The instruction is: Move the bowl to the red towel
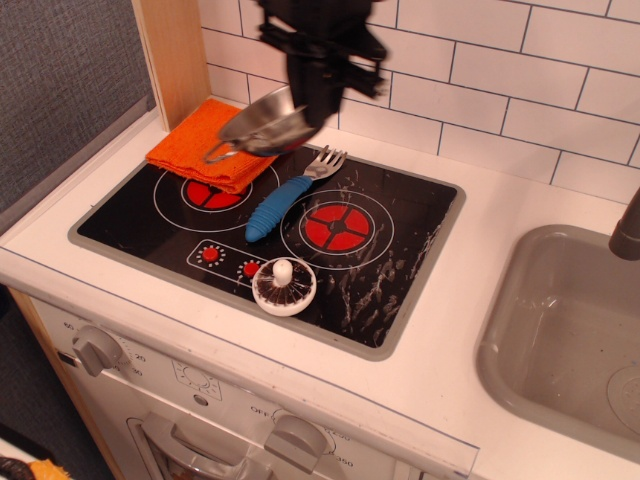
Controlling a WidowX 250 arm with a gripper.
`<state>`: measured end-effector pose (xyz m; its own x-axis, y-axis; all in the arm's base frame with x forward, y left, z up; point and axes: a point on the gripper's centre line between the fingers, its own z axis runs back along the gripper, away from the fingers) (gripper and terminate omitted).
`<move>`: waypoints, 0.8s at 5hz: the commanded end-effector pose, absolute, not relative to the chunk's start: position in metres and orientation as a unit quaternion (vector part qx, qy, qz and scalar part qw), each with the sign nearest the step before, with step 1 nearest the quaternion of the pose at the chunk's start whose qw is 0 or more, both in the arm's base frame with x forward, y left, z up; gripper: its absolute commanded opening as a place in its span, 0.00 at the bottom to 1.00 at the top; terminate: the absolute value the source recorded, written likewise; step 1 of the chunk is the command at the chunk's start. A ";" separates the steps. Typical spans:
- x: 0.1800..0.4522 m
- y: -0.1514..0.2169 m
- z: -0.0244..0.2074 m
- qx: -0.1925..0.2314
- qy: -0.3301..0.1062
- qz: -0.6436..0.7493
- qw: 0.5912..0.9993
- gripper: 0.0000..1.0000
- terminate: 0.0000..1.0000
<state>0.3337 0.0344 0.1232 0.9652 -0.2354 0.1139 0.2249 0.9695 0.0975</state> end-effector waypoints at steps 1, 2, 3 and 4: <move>0.341 0.122 0.119 0.068 -0.063 -0.041 0.995 0.00 0.00; 0.354 0.146 0.111 0.075 -0.064 -0.017 0.995 0.00 0.00; 0.369 0.150 0.103 0.076 -0.067 -0.018 0.995 0.00 0.00; 0.377 0.134 0.094 0.067 -0.066 -0.039 0.995 0.00 0.00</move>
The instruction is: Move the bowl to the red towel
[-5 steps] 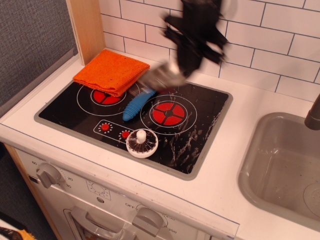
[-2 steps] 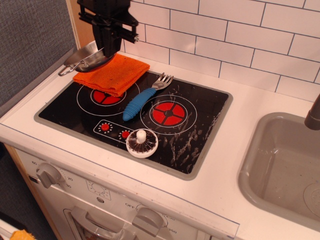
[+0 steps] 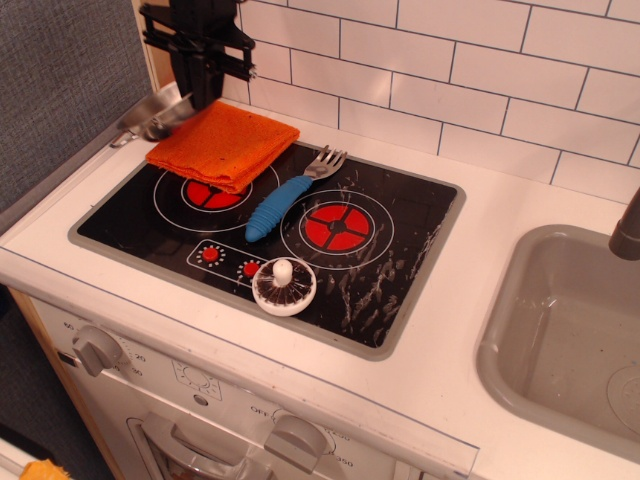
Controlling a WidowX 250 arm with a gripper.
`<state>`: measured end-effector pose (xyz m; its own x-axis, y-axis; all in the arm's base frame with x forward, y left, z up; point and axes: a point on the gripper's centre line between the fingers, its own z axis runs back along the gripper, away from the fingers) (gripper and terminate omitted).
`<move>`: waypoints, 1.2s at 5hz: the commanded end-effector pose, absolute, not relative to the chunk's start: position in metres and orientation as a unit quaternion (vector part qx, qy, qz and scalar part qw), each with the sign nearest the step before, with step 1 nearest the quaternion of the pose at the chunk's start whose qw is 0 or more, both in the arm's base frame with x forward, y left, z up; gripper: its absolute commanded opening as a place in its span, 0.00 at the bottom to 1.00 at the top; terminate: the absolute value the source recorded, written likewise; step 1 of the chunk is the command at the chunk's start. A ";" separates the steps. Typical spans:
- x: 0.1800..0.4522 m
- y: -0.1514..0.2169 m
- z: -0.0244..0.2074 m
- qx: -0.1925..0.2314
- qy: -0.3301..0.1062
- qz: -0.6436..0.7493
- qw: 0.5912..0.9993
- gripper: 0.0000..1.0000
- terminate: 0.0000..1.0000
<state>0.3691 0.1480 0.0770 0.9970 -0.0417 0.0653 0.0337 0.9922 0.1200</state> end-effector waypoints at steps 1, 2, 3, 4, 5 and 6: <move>0.380 0.124 0.090 0.056 -0.072 -0.051 0.994 0.00 0.00; 0.381 0.123 0.090 0.048 -0.075 -0.050 0.995 1.00 0.00; 0.376 0.126 0.094 0.042 -0.071 -0.042 0.996 1.00 0.00; 0.369 0.123 0.107 0.037 -0.065 -0.046 0.996 1.00 0.00; 0.353 0.110 0.134 0.032 -0.064 -0.049 0.996 1.00 0.00; 0.330 0.090 0.146 0.031 -0.050 -0.066 0.996 1.00 0.00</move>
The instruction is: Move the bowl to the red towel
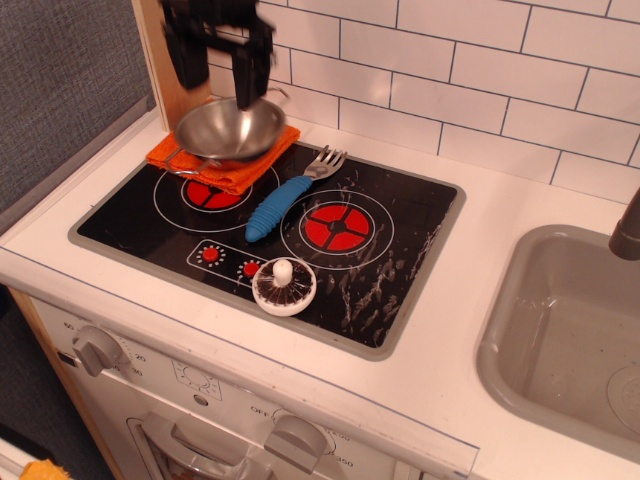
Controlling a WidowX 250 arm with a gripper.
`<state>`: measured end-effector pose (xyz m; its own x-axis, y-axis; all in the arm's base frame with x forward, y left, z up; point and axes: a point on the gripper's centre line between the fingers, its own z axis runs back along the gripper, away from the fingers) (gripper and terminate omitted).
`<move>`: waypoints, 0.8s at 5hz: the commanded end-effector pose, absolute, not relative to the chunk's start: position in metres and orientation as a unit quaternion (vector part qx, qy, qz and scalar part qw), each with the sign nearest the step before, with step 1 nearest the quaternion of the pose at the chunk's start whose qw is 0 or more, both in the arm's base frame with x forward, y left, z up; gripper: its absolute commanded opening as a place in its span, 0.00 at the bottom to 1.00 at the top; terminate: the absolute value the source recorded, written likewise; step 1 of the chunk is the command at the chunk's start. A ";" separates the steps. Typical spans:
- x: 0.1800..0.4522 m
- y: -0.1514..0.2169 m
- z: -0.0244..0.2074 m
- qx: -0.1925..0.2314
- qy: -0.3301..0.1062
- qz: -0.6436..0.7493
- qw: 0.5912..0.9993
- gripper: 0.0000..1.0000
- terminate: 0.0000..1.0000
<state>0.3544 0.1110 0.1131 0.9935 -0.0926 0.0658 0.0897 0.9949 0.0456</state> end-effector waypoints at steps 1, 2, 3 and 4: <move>0.312 0.078 0.143 0.029 -0.037 -0.075 0.996 1.00 0.00; 0.300 0.075 0.136 0.069 -0.007 -0.069 0.995 1.00 0.00; 0.300 0.075 0.136 0.069 -0.007 -0.069 0.995 1.00 0.00; 0.300 0.075 0.136 0.069 -0.007 -0.069 0.995 1.00 1.00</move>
